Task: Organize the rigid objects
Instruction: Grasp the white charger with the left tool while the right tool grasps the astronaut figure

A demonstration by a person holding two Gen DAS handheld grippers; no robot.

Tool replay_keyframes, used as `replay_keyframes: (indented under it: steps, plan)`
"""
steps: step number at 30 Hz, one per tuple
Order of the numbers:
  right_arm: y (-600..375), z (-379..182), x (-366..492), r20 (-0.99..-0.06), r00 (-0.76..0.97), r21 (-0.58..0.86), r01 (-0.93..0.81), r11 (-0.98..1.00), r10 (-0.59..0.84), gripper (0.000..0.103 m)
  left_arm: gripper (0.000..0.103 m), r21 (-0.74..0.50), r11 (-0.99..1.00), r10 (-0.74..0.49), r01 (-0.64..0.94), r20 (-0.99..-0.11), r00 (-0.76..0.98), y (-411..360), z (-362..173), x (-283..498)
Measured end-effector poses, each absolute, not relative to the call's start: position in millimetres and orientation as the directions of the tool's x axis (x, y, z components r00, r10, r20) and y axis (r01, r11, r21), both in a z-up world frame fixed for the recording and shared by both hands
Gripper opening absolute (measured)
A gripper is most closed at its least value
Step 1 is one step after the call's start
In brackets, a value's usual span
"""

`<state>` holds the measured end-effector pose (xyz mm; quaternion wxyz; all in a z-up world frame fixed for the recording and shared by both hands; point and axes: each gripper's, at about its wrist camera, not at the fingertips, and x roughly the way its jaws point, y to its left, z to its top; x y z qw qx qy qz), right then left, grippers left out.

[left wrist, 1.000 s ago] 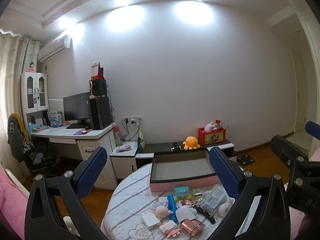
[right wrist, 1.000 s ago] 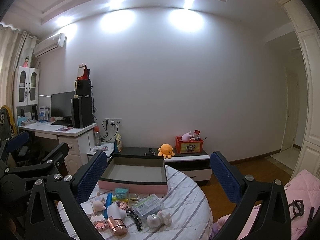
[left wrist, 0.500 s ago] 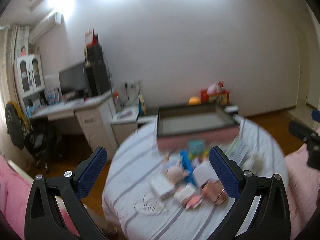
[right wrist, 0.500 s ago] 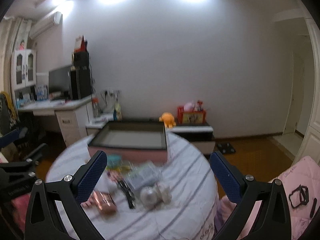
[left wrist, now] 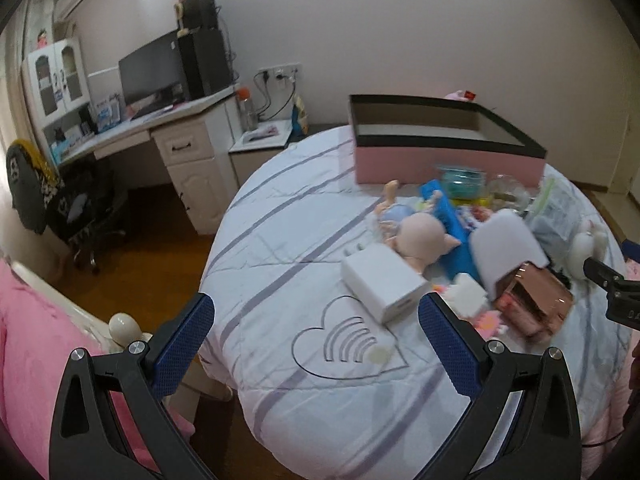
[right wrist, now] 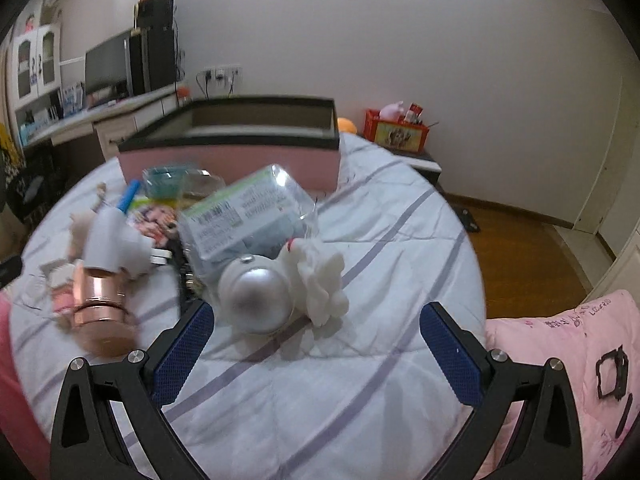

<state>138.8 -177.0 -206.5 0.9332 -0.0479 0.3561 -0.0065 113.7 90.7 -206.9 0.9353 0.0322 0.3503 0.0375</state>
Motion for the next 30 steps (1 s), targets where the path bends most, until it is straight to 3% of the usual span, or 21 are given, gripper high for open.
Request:
replay_keyframes:
  steps: [6,8,10,23,27,30]
  plan:
    - [-175.5,-218.1,157.9,-0.687,0.726,-0.088,-0.098,0.991,0.011,0.103,0.103,0.053,0.998,0.069,-0.045,-0.685,0.726,91.8,-217.8,132.9]
    - [-180.4,-219.7,160.2,-0.692,0.719,-0.040,-0.129,0.991,0.065,0.094,0.103,0.044,0.998,0.059,-0.039,-0.691,0.721,90.5,-220.8,137.7]
    - [-186.4,-222.3,163.1,-0.699,0.707,0.010,-0.136,0.991,0.104,0.074,0.103,0.033,0.999,0.045,-0.030,-0.699,0.714,87.5,-222.8,142.8]
    - [-188.6,-227.3,172.0,-0.706,0.702,0.006,-0.127,0.992,0.094,0.074,0.103,0.017,1.000,0.016,-0.006,-0.723,0.691,88.6,-232.5,154.4]
    - [-186.2,-227.7,172.5,-0.708,0.702,-0.010,-0.121,0.993,0.079,0.074,0.103,0.038,0.998,0.064,-0.053,-0.735,0.675,106.6,-236.0,149.4]
    - [-185.1,-228.2,171.7,-0.708,0.702,-0.016,-0.117,0.993,0.072,0.074,0.103,-0.016,0.998,0.027,-0.057,-0.738,0.674,113.2,-236.6,151.9]
